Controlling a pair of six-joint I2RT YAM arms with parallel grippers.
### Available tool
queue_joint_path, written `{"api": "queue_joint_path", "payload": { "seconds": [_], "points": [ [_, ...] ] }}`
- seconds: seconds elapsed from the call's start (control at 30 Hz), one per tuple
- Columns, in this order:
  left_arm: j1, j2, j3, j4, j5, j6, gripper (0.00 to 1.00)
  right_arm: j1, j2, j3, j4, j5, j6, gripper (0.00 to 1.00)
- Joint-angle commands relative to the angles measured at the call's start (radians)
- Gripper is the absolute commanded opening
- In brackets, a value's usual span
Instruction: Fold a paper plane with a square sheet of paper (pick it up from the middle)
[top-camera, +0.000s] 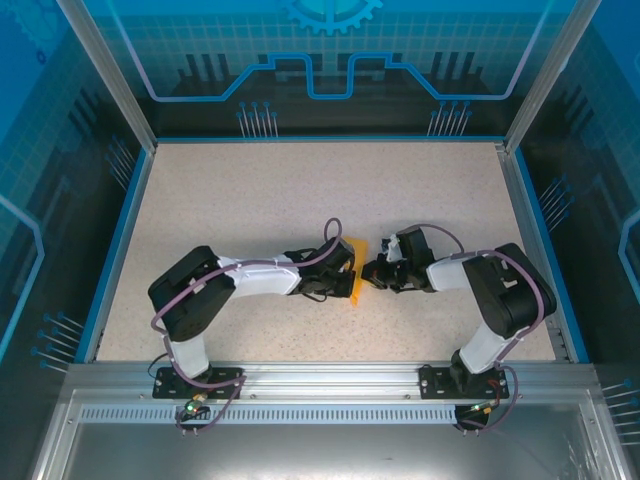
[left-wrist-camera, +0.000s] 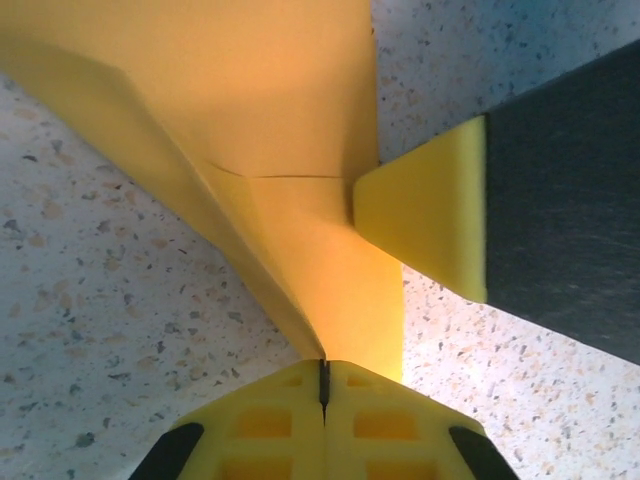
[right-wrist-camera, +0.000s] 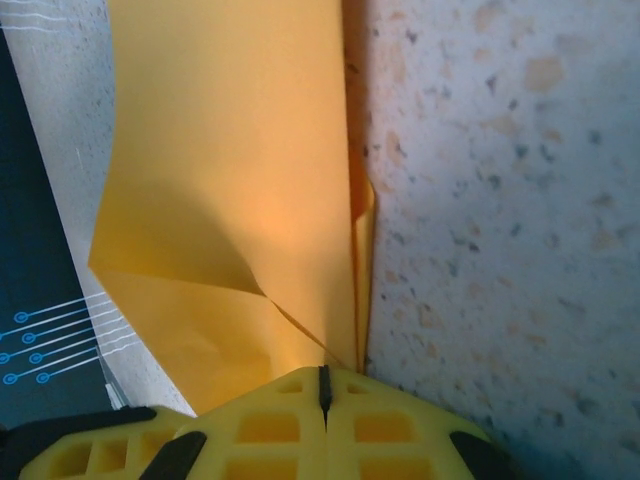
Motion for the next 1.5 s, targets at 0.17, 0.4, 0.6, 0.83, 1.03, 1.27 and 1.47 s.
{"api": "queue_joint_path", "payload": {
  "seconds": [0.17, 0.4, 0.6, 0.83, 1.03, 1.27, 1.47],
  "points": [
    [-0.007, 0.020, 0.038, -0.062, -0.040, 0.065, 0.00, -0.014, -0.066, 0.043, -0.205, 0.068, -0.089, 0.04],
    [-0.007, 0.013, 0.046, -0.052, -0.037, 0.075, 0.01, 0.006, -0.033, 0.070, -0.219, 0.078, -0.102, 0.04],
    [-0.006, 0.016, 0.059, -0.044, -0.022, 0.090, 0.01, 0.016, -0.005, 0.076, -0.220, 0.083, -0.102, 0.04],
    [-0.007, 0.038, 0.092, -0.071, -0.001, 0.120, 0.01, 0.022, -0.006, 0.082, -0.242, 0.096, -0.107, 0.03],
    [-0.007, 0.059, 0.116, -0.101, 0.009, 0.145, 0.02, 0.022, 0.001, 0.083, -0.239, 0.093, -0.105, 0.03],
    [-0.007, 0.081, 0.158, -0.146, 0.026, 0.178, 0.05, 0.022, 0.006, 0.071, -0.224, 0.088, -0.102, 0.02],
    [-0.007, 0.069, 0.171, -0.199, -0.006, 0.200, 0.06, 0.021, 0.001, 0.070, -0.228, 0.094, -0.107, 0.02]
  ]
}}
